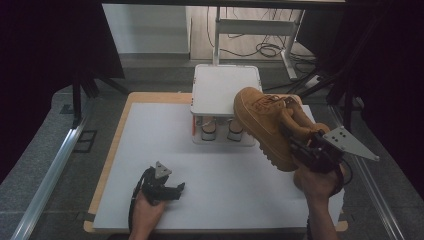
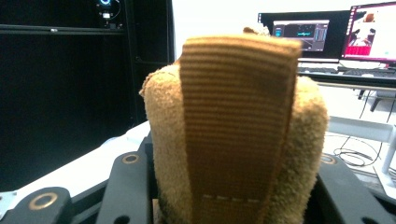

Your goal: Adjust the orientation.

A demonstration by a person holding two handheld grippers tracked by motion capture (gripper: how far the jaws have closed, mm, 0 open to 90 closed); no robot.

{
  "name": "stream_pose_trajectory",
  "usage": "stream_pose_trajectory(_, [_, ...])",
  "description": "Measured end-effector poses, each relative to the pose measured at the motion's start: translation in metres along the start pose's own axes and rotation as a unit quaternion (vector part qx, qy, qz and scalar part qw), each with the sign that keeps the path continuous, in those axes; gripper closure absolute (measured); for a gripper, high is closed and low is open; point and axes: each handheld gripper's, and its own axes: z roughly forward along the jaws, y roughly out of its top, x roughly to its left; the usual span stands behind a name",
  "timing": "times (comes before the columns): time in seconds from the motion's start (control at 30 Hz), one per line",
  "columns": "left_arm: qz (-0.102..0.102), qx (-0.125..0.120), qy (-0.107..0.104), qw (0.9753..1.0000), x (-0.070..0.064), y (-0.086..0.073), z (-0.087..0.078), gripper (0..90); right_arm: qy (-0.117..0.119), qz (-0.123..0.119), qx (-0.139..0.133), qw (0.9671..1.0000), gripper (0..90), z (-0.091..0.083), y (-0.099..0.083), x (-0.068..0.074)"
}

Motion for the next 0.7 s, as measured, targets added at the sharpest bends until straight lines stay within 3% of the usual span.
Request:
stream_pose_trajectory(0.33, [0.0, 0.0, 0.0, 1.0, 0.0, 0.0, 0.0, 13.0, -0.002, 0.005, -0.008, 1.0, 53.5, 0.023, 0.0, 0.002])
stream_pose_trajectory(0.7, [0.0, 0.0, 0.0, 1.0, 0.0, 0.0, 0.0, 13.0, -0.011, -0.009, -0.014, 0.9998, 53.3, 0.053, 0.002, 0.01])
